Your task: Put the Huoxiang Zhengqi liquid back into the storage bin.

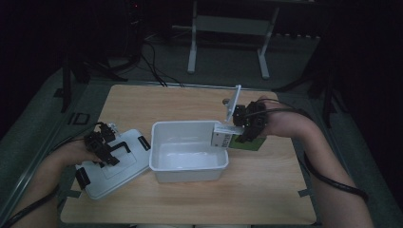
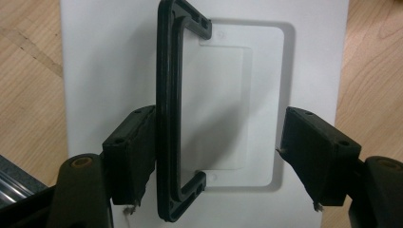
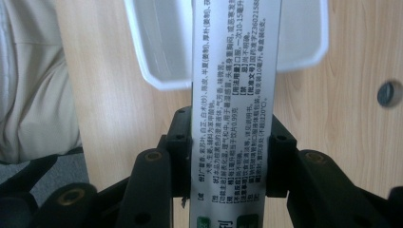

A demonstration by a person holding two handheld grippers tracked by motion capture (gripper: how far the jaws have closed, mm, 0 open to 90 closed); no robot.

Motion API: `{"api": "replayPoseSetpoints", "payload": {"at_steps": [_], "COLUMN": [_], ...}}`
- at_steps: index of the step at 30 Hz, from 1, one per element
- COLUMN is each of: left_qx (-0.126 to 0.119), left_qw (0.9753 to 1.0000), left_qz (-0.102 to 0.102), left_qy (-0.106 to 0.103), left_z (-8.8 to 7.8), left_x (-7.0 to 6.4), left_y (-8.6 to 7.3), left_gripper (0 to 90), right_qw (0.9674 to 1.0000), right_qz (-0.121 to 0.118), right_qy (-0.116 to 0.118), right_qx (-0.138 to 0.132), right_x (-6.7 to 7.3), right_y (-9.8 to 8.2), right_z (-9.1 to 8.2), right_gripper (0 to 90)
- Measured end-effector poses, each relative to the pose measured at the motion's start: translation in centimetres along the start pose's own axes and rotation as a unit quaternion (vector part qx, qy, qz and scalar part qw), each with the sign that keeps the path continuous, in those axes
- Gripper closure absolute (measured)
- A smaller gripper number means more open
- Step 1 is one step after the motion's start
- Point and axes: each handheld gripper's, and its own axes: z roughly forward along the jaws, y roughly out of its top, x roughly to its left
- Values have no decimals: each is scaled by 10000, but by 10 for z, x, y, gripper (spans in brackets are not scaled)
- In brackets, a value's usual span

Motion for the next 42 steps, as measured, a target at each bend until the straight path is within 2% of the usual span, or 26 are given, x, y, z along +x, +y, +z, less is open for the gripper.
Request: {"api": "replayPoseSetpoints", "payload": {"at_steps": [9,17,33,42], "left_qx": [43,38,95,104], "left_qw": [10000,10000,9999,9999], "left_qz": [16,-10,-54,-76], "left_qy": [-4,7,-14,-5], "left_z": [-1,-2,1,4], "left_x": [1,2,2,4], "left_y": [-3,-7,-9,-13], "left_gripper": [290,289,289,289], "right_qw": [9994,9981,9967,9960], "right_qz": [-350,-606,-733,-770], "right_qy": [77,83,317,463], "right_qx": [-31,-115,-175,15], "right_x": [6,9,12,15], "right_y": [35,58,77,83], "right_z": [6,16,47,73], "right_gripper": [636,636,636,635]}}
